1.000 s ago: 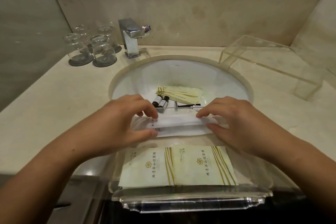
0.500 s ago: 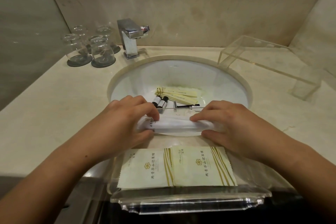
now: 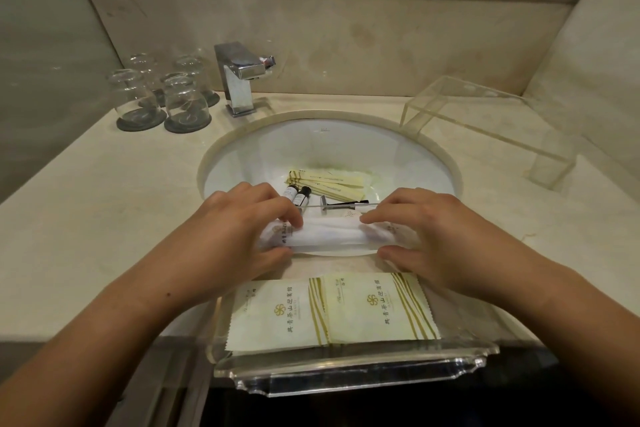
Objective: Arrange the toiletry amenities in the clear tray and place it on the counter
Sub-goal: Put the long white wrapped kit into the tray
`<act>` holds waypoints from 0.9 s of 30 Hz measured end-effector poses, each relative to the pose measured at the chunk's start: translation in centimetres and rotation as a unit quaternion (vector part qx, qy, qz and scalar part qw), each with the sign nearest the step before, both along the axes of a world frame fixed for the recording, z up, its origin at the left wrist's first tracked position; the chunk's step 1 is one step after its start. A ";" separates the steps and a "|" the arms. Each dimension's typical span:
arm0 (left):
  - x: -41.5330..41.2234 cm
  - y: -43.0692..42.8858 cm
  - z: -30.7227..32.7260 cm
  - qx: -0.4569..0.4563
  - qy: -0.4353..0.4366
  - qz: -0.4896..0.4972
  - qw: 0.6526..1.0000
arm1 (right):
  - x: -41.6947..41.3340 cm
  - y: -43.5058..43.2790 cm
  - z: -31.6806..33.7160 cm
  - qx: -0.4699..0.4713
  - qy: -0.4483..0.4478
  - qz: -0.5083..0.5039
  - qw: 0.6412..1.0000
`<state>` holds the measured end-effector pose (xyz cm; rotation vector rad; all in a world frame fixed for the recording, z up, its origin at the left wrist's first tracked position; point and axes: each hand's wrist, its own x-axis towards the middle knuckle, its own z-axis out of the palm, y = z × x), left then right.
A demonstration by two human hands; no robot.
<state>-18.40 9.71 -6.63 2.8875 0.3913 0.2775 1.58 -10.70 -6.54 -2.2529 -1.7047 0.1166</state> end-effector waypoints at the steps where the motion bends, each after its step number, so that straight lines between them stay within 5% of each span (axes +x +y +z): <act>1: 0.0 0.0 0.0 0.001 -0.001 -0.002 1.000 | -0.1 0.0 0.0 -0.003 0.001 -0.003 1.000; 27: 0.9 -0.6 0.1 -0.022 -0.011 -0.001 1.000 | 0.2 0.7 0.0 0.018 -0.012 -0.012 1.000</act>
